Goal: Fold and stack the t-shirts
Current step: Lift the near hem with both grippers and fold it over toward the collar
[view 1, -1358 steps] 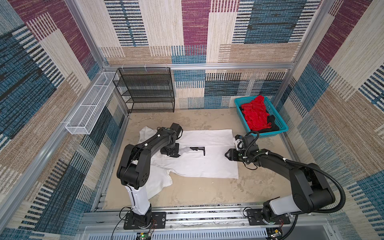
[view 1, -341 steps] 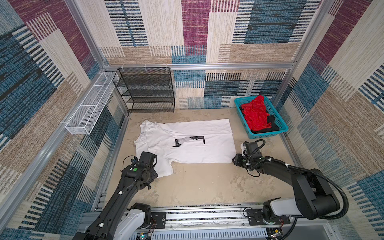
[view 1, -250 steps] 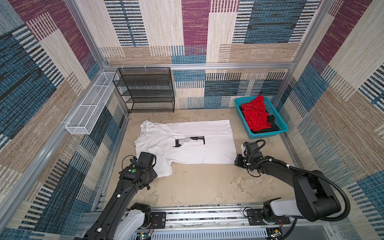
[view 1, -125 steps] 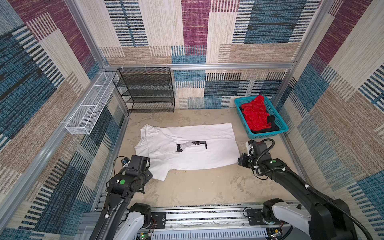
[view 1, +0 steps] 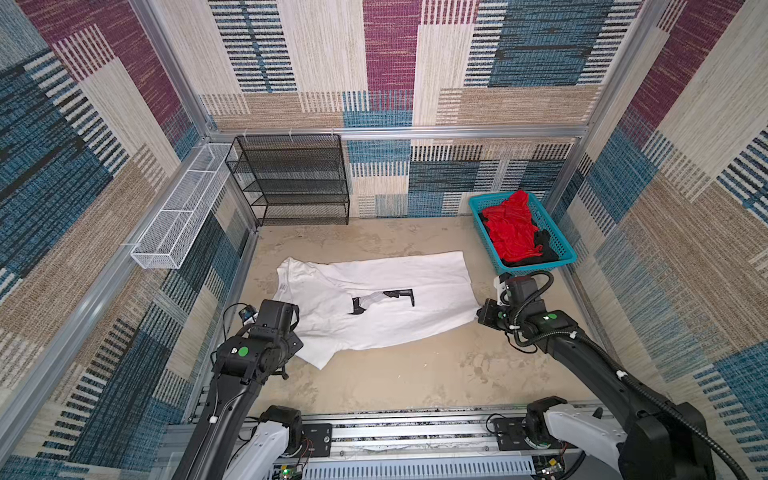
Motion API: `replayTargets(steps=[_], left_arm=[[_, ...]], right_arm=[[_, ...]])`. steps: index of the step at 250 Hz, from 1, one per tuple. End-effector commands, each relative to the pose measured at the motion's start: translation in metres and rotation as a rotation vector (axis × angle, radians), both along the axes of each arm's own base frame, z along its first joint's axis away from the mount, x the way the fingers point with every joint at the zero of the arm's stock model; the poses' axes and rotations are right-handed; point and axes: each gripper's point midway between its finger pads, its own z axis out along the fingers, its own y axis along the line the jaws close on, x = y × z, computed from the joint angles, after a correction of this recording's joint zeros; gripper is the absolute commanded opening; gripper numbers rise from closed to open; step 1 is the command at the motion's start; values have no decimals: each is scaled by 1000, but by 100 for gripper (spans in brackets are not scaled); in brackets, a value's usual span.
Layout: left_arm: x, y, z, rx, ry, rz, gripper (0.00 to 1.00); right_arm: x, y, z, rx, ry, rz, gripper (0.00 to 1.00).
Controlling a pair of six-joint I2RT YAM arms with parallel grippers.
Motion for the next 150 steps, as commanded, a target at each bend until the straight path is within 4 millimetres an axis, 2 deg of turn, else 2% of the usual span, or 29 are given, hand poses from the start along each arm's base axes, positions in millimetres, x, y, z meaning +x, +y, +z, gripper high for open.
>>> replayTargets(steps=[1,92,150], left_arm=[[35,5,20,45,-74,-32,0],[112,22,32,36,-104,-51,0],[152,33,37,37,-118,-48,0]], right_arm=[[21,-6,6,-36,-50,-23,0],[69,-9,-3,-60,-52,-31,0],[98,-9,-11,-65,-49,-31,0]])
